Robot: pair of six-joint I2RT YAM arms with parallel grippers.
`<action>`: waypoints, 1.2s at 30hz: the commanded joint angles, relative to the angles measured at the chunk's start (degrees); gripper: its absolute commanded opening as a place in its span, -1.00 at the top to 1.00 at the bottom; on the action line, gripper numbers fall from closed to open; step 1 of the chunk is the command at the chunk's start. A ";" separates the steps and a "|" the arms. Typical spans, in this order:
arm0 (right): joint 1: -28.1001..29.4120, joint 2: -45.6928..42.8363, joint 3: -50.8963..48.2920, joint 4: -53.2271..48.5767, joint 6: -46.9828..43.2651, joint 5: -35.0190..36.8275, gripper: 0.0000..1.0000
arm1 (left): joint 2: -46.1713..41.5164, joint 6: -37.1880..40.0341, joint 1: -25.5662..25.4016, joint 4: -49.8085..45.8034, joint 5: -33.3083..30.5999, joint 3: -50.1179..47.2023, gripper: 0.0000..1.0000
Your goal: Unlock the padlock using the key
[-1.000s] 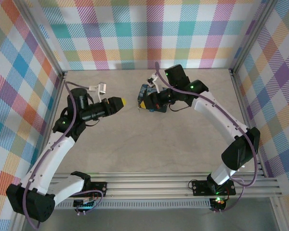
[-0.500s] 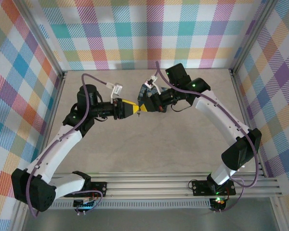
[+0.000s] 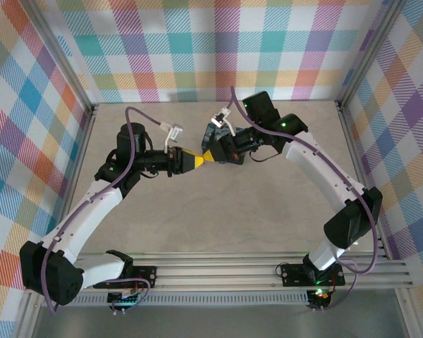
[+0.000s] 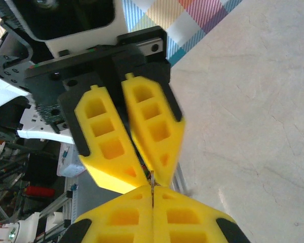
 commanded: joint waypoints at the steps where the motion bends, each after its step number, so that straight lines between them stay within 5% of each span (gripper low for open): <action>1: 0.35 0.80 -0.20 2.36 0.96 -2.51 1.00 | 0.65 0.98 -0.65 0.06 1.35 1.47 0.96; 6: -0.38 -0.94 -3.39 10.28 9.43 1.00 0.41 | -0.17 -1.31 -0.59 -0.50 -4.30 1.31 1.00; 11: -3.26 -4.90 -11.05 23.35 23.68 3.21 0.15 | -3.49 -12.24 -0.57 11.69 -10.61 -5.23 1.00; 19: -4.05 -7.41 -16.21 31.74 32.05 4.46 0.18 | -5.42 -28.58 -0.95 29.96 -14.74 -13.45 1.00; 33: -1.50 -5.35 -14.94 35.03 34.18 3.41 0.35 | -4.65 -29.51 -2.57 29.95 -14.41 -11.51 1.00; 36: -1.41 -5.00 -14.57 35.32 34.43 2.98 0.52 | -4.86 -29.52 -2.76 29.84 -14.52 -11.39 1.00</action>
